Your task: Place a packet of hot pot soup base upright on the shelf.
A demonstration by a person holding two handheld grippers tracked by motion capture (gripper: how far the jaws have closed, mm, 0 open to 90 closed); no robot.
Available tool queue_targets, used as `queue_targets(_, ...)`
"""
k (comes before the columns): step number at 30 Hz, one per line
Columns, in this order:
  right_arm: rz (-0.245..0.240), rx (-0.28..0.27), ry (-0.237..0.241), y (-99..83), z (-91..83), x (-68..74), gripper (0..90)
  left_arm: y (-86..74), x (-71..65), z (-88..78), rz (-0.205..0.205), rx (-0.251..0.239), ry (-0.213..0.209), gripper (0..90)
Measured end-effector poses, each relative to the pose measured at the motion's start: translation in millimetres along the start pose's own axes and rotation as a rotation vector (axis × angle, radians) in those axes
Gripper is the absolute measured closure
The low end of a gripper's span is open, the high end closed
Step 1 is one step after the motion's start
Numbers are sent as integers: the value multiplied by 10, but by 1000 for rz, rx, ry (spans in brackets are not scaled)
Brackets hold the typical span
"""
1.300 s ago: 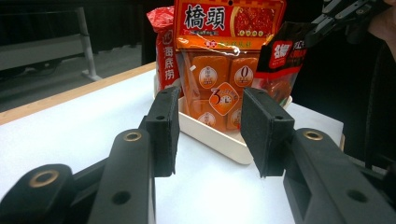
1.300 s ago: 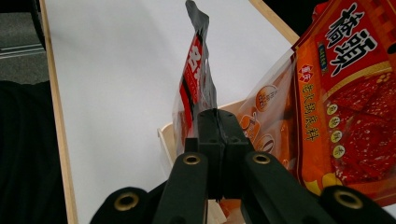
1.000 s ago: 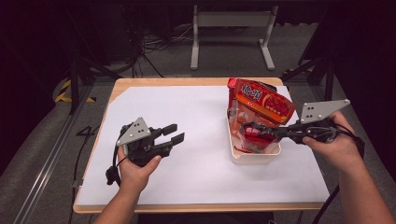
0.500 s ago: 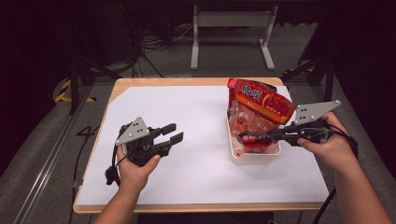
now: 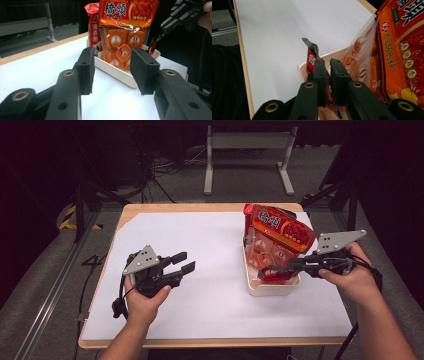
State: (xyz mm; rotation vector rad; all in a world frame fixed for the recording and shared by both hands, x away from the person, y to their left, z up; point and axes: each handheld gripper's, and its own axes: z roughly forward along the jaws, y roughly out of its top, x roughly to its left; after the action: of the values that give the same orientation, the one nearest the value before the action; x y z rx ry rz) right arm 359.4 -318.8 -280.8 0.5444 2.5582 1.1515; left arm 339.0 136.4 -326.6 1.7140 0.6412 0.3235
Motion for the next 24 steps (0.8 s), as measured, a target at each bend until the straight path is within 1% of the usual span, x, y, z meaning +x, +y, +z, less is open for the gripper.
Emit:
queue_targets(1,0,0,0,0,0,0,823,0,0,0,0,0,0,539)
queue_targets(2,7,-25,-5,-9,-2,3,795,-2,5,-17,3,1,8,531)
queue_targets(3,11,-36,-11,-12,-6,4,776,-2,5,-17,3,1,8,524)
queue_targets(4,22,-57,-13,-16,-13,9,747,-8,12,-43,7,2,18,516)
queue_targets(5,22,-57,-13,-16,-13,9,747,-8,12,-43,7,2,18,511)
queue_targets(6,27,-69,-15,-18,-20,13,714,-13,21,-68,13,2,26,511)
queue_targets(7,36,-98,-25,-21,-33,22,649,-15,26,-87,16,5,30,503)
queue_targets(8,41,-117,-39,-25,-43,30,601,-17,30,-100,16,5,33,500)
queue_targets(11,66,-158,-76,-47,-72,52,491,-21,58,-154,18,4,43,489)
queue_targets(14,96,-195,-112,-89,-106,84,383,-36,85,-220,22,1,62,472)
queue_targets(15,110,-208,-126,-109,-120,94,363,-49,96,-250,26,-3,72,464)
queue_targets(16,125,-220,-144,-129,-135,105,345,-58,102,-269,24,-2,74,456)
queue_targets(17,130,-226,-160,-142,-143,110,327,-71,110,-294,23,-6,81,451)
queue_targets(18,130,-226,-160,-142,-143,110,327,-71,110,-294,23,-6,81,447)
queue_targets(19,138,-232,-183,-160,-153,119,315,-93,125,-344,30,-7,90,447)
queue_targets(21,165,-243,-236,-228,-175,141,288,-120,136,-398,26,-8,100,435)
queue_targets(22,165,-243,-236,-228,-175,141,288,-130,148,-423,31,-7,106,435)
queue_targets(24,171,-247,-254,-264,-177,150,281,-161,165,-482,37,-8,122,430)
